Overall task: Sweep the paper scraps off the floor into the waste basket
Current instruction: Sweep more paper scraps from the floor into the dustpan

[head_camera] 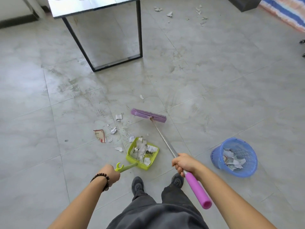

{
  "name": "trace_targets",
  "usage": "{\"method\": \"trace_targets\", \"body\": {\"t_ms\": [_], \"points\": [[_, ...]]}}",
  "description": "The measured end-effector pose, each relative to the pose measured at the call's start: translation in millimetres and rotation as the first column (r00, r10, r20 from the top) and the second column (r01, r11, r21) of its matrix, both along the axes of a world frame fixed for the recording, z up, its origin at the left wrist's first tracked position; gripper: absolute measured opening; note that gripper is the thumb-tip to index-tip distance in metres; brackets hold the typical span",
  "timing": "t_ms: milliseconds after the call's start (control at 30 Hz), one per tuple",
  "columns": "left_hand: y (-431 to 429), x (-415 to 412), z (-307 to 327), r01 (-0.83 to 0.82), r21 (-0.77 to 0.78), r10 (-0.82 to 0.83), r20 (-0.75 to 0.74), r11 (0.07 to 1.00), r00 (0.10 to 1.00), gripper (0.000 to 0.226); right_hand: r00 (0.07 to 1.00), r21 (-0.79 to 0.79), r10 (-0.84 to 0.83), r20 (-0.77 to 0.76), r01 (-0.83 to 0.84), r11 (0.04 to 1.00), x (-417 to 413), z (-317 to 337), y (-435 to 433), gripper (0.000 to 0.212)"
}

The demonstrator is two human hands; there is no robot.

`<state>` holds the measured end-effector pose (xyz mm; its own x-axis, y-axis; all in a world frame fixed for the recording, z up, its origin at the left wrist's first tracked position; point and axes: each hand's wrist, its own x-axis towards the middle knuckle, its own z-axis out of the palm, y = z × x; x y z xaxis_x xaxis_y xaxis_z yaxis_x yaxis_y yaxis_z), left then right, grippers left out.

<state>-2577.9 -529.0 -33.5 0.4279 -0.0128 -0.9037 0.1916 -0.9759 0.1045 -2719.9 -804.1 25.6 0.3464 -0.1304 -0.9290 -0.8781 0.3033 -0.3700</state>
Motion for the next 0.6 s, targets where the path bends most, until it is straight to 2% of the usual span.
{"method": "trace_targets", "body": {"t_ms": [33,167,300,467,600], "points": [[11.0,-3.7,-0.6,-0.034,-0.002,0.034,0.002,0.999,0.999,0.005,0.999,-0.013,-0.004,-0.033,0.004,1.0,2.8,-10.7,1.0,0.009],[58.7,-19.7,-0.5,-0.166,-0.009,0.167,0.008,0.986,0.986,0.005,0.987,-0.032,-0.039,-0.155,0.034,0.999,14.6,-56.0,7.4,0.014],[102.1,-33.3,4.3,-0.24,0.011,0.24,0.039,0.971,0.97,0.006,0.956,-0.126,0.126,-0.263,-0.163,0.979,23.9,-85.5,32.9,0.012],[146.5,-46.0,10.8,-0.302,0.044,0.301,0.042,0.952,0.953,0.003,0.93,-0.187,0.209,-0.301,-0.272,0.944,35.1,-99.5,69.7,0.019],[164.9,-46.4,8.3,-0.318,0.059,0.317,0.037,0.946,0.948,0.006,0.925,-0.113,0.201,-0.323,-0.249,0.962,48.2,-90.1,97.7,0.019]]}}
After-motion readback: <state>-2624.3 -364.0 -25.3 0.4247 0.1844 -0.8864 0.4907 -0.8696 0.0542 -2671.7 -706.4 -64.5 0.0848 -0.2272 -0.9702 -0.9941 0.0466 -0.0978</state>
